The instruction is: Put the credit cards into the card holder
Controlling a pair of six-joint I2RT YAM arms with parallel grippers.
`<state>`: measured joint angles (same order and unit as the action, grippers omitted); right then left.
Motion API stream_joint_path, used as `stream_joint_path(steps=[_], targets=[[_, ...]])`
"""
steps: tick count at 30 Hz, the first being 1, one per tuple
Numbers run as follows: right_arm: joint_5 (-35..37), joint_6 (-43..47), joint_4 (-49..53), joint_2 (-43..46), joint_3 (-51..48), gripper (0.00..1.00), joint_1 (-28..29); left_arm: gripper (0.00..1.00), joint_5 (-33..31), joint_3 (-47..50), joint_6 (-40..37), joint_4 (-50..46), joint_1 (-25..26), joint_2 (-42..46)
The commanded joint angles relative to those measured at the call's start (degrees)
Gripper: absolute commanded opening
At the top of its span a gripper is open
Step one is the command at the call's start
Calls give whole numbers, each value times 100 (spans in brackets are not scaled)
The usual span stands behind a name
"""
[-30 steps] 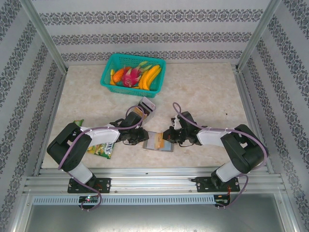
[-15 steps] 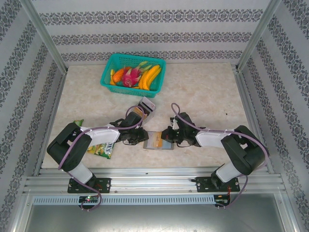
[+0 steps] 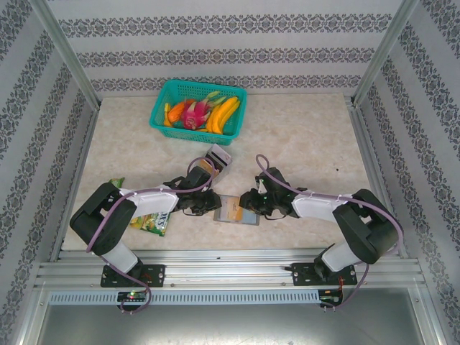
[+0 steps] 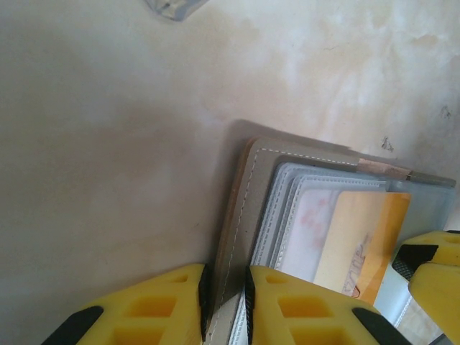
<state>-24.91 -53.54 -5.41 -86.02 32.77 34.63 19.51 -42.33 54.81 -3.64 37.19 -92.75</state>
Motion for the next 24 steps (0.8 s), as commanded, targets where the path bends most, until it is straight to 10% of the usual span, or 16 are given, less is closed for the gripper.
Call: stream_joint_path(steps=[1, 12, 24], targets=[[-67, 156, 293, -98, 166, 29, 25, 23, 59, 45, -58, 118, 115, -8], [-179, 107, -34, -651, 633, 10, 391, 23, 31, 78, -58, 109, 113, 42], [-208, 334, 487, -764, 1027, 18, 497, 23, 15, 119, -56, 133, 113, 57]])
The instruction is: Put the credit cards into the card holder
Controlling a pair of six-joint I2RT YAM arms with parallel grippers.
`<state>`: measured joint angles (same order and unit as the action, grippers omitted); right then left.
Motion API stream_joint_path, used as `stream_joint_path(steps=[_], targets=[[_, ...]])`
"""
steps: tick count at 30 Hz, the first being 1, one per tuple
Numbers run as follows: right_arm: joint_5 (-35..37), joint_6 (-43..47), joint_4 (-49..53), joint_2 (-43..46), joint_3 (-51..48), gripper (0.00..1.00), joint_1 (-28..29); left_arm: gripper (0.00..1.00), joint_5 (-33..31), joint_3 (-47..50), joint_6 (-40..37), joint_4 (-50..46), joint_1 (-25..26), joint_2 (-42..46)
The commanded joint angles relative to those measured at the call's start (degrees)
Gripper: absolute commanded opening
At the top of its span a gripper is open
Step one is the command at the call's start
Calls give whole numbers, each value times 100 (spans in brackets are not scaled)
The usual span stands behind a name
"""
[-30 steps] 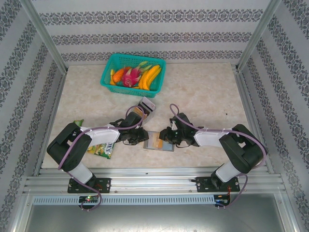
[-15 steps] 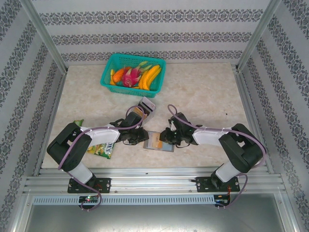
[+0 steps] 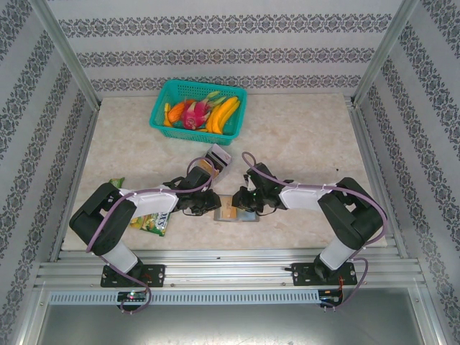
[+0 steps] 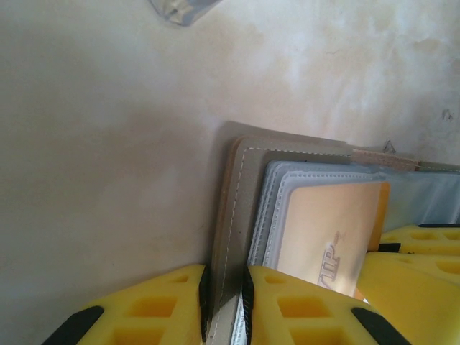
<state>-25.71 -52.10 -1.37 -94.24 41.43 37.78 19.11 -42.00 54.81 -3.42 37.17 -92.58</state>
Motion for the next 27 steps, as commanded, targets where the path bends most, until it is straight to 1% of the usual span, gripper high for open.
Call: stream_joint_path(steps=[1, 2, 5, 8, 11, 14, 17, 21, 24, 27], targets=[[-41, 235, 201, 150, 155, 18, 175, 23, 56, 84, -49, 109, 115, 53], [41, 292, 365, 228, 159, 18, 164, 23, 43, 84, -49, 96, 115, 54], [649, 514, 1198, 462, 231, 23, 185, 23, 40, 88, -50, 98, 115, 53], [1203, 811, 1992, 520, 346, 23, 190, 23, 18, 104, -50, 90, 119, 34], [1279, 905, 2114, 459, 245, 22, 141, 23, 19, 102, -49, 110, 116, 19], [1325, 1042, 2247, 266, 241, 18, 90, 23, 22, 103, -48, 108, 115, 3], [1927, 1283, 2886, 175, 480, 12, 131, 23, 18, 87, -62, 70, 115, 18], [2705, 1564, 3549, 349, 803, 10, 236, 23, -4, 103, -62, 54, 115, 16], [2863, 1632, 3651, 493, 892, 8, 251, 23, -3, 93, -58, 62, 116, 7], [2623, 1634, 3482, 640, 914, 8, 273, 23, -5, 73, -65, 40, 116, 34]])
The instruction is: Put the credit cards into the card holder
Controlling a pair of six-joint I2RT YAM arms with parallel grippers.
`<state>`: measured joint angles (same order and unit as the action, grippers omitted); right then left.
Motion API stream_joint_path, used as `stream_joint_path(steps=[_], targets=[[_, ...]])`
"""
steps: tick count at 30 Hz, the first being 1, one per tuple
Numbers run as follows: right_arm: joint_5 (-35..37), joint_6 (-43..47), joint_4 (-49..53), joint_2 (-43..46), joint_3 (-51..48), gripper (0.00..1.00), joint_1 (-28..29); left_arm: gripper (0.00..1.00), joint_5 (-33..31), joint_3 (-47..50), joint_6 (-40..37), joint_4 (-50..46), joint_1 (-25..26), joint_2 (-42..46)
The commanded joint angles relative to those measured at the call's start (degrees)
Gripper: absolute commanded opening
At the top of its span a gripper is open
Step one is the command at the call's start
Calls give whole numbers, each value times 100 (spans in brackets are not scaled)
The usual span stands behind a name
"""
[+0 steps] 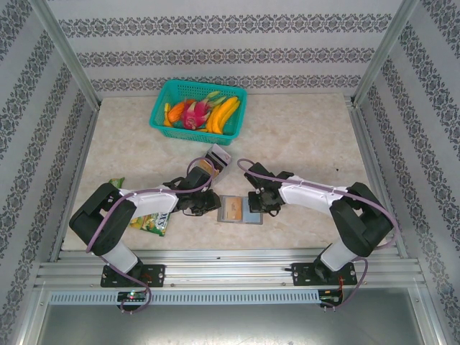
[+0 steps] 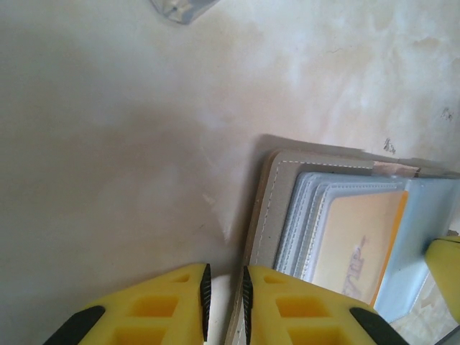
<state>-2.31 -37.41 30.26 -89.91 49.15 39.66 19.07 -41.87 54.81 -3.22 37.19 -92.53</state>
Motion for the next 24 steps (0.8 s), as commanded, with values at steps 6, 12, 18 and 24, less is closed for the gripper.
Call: stream_joint_path(steps=[6, 12, 18, 24], targets=[[-476, -35, -517, 590, -14, 12, 171, 23, 19, -2, -93, -12, 113, 33], [-1041, -409, -1086, 149, -76, 2, 212, 23, 77, -81, -96, -25, 113, -29], [-461, -238, -512, -256, 265, 0, 383, 23, 61, -86, -130, -82, 113, -36], [-765, -188, -762, -626, 337, 0, 490, 23, 79, -72, -111, -32, 113, -37]])
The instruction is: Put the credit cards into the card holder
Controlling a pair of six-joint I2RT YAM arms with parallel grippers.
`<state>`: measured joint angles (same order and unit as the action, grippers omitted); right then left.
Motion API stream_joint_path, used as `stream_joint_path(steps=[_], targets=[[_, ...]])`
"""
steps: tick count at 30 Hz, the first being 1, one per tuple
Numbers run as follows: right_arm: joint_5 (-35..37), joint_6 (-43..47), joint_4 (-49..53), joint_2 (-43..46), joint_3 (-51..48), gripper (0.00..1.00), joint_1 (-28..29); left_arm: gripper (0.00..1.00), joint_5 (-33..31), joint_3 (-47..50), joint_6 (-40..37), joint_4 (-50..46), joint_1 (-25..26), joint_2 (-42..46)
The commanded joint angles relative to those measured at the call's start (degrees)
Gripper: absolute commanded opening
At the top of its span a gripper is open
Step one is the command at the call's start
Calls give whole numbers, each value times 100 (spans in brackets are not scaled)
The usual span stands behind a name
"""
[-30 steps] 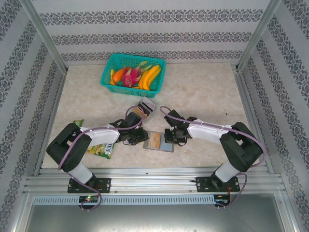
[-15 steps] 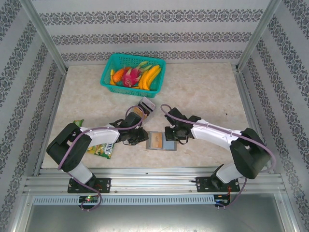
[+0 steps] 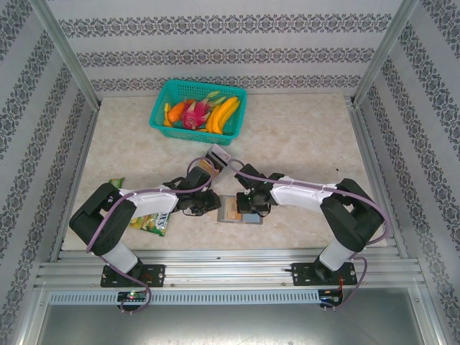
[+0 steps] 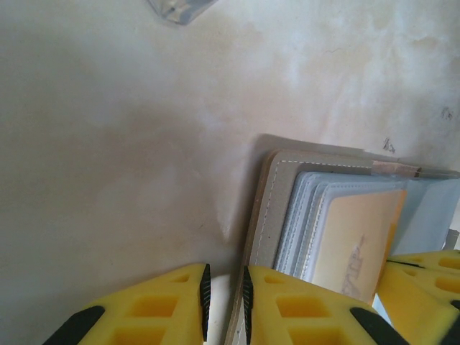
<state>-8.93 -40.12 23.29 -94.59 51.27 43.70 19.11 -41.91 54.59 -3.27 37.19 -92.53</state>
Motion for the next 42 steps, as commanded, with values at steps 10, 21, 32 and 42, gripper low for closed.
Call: stream_joint_path(steps=[10, 21, 32, 42], targets=[[145, 114, 180, 180, 309, 2, 156, 23, 101, -56, -89, -19, 113, -5], [1265, 449, 1353, 1339, -189, 34, -453, 24, 24, -68, -90, -36, 113, 53], [448, 50, 758, 786, -456, 36, -757, 24, 30, -65, -100, -75, 113, 51], [268, 11, 511, 439, -516, 29, -670, 24, 40, -98, -106, -103, 117, 6]])
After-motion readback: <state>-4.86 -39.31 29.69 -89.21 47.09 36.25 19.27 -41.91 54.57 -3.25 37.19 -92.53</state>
